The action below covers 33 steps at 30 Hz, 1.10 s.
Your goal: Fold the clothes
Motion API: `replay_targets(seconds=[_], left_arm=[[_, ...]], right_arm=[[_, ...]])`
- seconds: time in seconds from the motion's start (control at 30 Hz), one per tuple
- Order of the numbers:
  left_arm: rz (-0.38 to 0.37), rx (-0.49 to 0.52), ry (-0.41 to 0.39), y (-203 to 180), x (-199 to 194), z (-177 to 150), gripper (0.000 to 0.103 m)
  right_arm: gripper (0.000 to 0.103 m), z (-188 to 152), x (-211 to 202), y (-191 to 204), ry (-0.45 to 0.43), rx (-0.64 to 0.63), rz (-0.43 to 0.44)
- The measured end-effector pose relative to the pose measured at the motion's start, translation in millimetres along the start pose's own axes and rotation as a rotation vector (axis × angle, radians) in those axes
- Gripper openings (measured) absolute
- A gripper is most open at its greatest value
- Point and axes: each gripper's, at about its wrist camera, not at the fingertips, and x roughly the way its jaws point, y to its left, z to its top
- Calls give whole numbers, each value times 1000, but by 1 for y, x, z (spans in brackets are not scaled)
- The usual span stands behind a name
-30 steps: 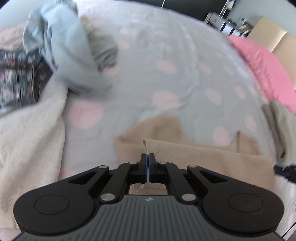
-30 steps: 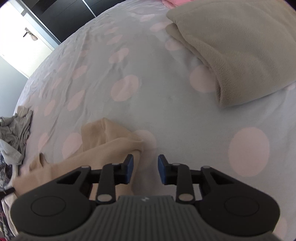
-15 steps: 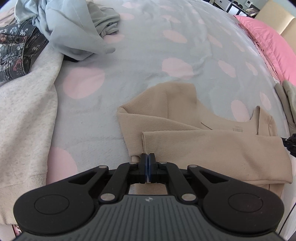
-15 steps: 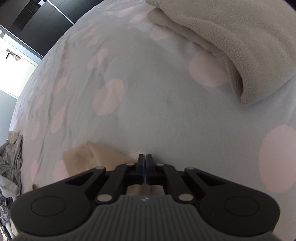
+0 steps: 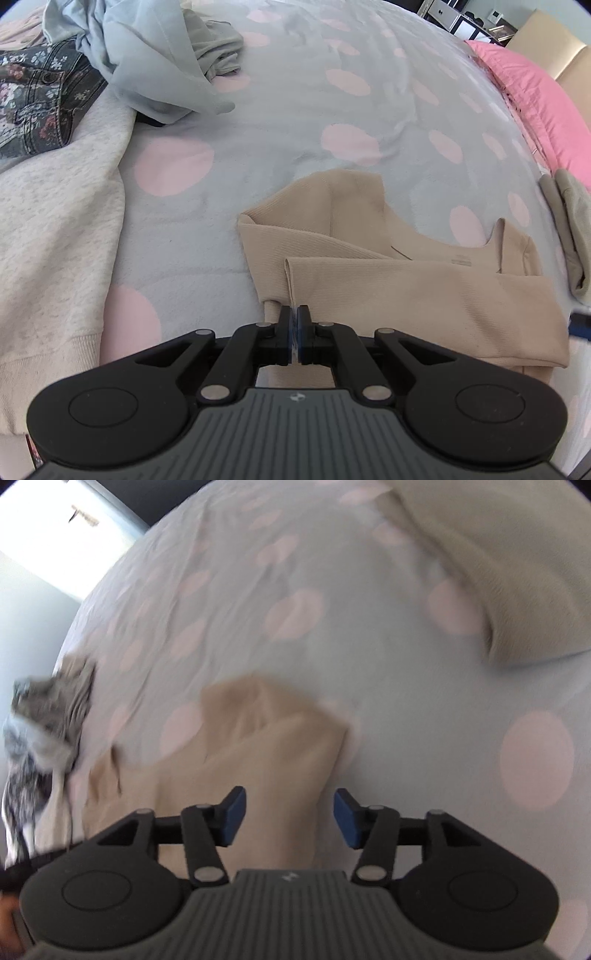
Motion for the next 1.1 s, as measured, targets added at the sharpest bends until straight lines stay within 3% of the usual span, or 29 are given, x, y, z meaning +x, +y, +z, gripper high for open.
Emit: replay_targets(seconds=[0.13,0.23,0.47,0.57,0.63,0.77,0.87,1.0,1.1], left_arm=[[21,11,-14,-4,0,-1,0],[84,52,-2,-7,5,-3,0],[99,12,21,9,7,-8,0],[57,-31,31,14,-4,-8,0],[33,-9,22,11,-15,-12,1],[-10,66,11,-3,-36,-28,18],[-36,94,62,-9,-43,-45,24],[-43,141,110,-14,-46,-78,46],[-3,169,161,-17,-41,-109,46]], right_arm=[[64,-23,12,22,38,-162,-76],[37,-26,34,16,50,-158,-127],[35,-25,48,6,63,-109,-130],[37,-26,43,9,68,-116,-146],[42,-27,34,12,64,-123,-174],[44,-36,13,19,41,-193,-191],[44,-50,1,20,58,-210,-162],[44,-76,-5,21,109,-230,-101],[46,-100,-7,23,155,-270,-99]])
